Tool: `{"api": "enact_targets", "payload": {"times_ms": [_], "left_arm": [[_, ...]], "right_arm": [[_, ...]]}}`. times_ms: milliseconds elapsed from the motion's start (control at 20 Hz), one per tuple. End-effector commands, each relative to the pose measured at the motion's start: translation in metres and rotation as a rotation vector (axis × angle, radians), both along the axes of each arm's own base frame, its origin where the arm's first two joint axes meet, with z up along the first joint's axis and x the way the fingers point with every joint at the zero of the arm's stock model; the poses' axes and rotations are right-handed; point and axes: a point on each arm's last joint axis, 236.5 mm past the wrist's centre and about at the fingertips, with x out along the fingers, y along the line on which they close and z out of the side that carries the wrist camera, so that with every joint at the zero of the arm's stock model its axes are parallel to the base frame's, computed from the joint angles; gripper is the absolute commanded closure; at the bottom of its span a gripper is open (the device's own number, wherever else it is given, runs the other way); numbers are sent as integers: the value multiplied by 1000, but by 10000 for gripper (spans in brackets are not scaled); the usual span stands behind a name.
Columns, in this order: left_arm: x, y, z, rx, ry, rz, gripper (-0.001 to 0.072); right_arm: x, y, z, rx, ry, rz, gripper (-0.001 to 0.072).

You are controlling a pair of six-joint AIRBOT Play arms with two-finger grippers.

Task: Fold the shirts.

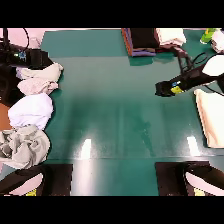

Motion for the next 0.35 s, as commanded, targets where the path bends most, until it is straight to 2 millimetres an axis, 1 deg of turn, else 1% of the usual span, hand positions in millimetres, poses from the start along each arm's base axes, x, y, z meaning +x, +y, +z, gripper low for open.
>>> {"api": "enact_targets", "payload": {"times_ms": [0,150,300], "left_arm": [[0,0,0,0,-1,0,685],[0,0,0,-1,-1,0,685],[0,0,0,-1,-1,0,685]], "right_arm": [[-6,19,-6,-1,17,54,694],[-3,13,-6,0,17,36,694],[-3,12,-6,-1,16,34,694]]}}
